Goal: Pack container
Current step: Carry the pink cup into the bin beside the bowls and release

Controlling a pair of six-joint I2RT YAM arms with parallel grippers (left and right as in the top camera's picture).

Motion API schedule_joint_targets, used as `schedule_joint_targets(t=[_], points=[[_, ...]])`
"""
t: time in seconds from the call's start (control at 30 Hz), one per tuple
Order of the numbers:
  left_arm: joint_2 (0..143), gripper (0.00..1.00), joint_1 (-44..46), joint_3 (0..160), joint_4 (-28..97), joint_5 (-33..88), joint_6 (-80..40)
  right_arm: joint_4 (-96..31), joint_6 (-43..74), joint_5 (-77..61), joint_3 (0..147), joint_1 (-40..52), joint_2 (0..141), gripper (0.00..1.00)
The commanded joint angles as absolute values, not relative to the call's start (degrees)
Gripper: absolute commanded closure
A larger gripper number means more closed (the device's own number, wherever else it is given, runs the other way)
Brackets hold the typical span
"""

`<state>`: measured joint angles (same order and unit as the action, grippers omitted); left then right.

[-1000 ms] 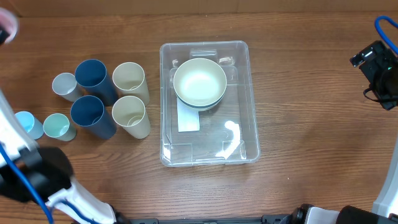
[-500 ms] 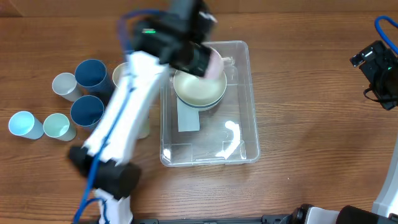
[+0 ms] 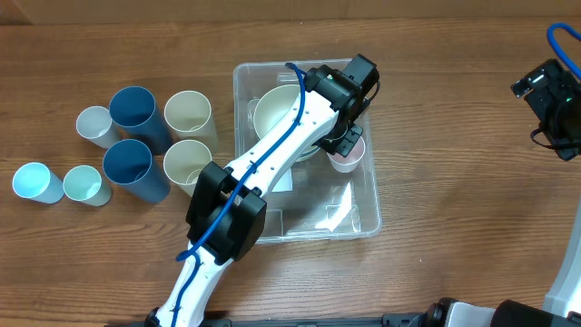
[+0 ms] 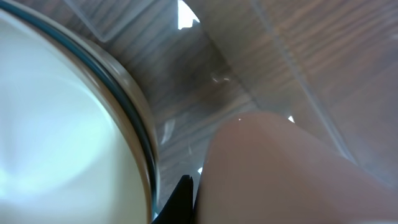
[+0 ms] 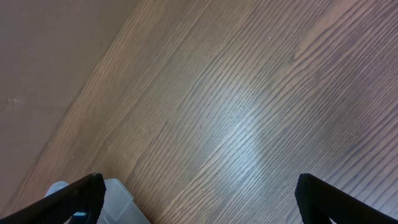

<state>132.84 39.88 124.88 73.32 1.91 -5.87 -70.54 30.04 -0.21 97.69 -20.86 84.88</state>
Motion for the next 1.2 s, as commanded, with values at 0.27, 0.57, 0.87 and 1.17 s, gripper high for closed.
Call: schedule_joint_targets(t=[0.27,0.57,0.87,1.17], points=[[134.15,0.83,40.03,125.47,73.41,0.08,-9.17,-70.37,30.46,-0.25,97.86,-20.64,84.42,0.0],[131.31,0.75,38.15,143.17,88.79,3.27,-8.29,-70.37,30.46,-0.25,97.86,-20.64,84.42,0.0],[118.1,0.59,22.44,151.2,96.82,-6.57,-8.56,-70.37,30.46,-0.25,97.86,-20.64,84.42,0.0],[113.34,0.36,-17.78,148.9,96.79,-0.86,-14.13,-70.37,30.46,-0.25,97.86,-20.64,84.42,0.0]])
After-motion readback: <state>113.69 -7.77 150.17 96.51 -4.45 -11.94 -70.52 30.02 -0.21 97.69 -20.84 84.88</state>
